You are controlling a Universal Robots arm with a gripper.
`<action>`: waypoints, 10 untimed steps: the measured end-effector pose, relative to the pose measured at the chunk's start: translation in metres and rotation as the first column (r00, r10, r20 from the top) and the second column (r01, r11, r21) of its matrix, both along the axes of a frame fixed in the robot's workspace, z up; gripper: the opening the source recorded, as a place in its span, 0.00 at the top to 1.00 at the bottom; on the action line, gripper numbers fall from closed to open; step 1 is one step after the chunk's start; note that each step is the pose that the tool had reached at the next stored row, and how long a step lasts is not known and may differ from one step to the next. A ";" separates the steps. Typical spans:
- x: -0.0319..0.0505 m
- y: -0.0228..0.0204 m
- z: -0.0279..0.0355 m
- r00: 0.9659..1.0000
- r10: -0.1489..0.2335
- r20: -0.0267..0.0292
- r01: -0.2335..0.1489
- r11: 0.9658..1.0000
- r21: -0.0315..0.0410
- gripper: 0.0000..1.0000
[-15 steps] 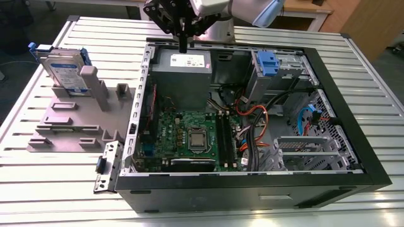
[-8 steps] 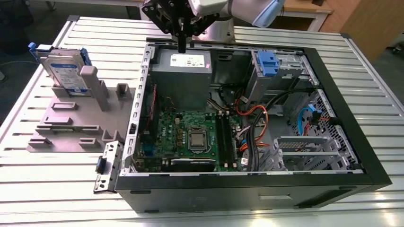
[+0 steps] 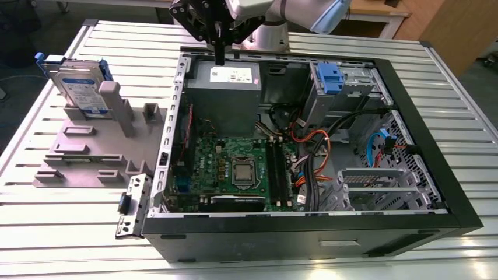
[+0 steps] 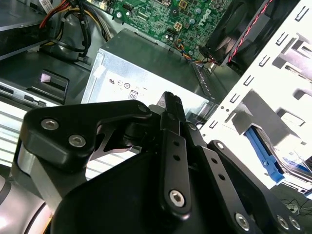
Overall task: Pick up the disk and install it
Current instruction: 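Reach for the disk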
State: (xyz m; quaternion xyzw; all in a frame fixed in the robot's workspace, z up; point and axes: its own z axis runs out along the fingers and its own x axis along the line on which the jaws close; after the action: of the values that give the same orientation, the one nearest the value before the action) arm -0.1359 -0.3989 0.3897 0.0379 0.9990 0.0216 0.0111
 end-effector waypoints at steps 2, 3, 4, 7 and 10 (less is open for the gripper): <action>-0.0003 0.0000 0.0000 1.000 0.000 0.000 0.000 1.000 0.000 0.89; -0.0005 0.0000 0.0000 1.000 0.000 0.000 0.000 1.000 0.000 0.89; -0.0007 0.0000 0.0000 1.000 0.000 0.000 0.000 1.000 0.000 0.89; -0.0017 0.0000 0.0000 1.000 0.000 0.000 0.000 1.000 0.000 0.89; -0.0029 0.0000 0.0000 1.000 0.000 0.000 0.000 1.000 0.000 0.89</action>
State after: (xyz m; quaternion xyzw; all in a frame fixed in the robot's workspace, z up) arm -0.1388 -0.3989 0.3897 0.0379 0.9990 0.0216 0.0111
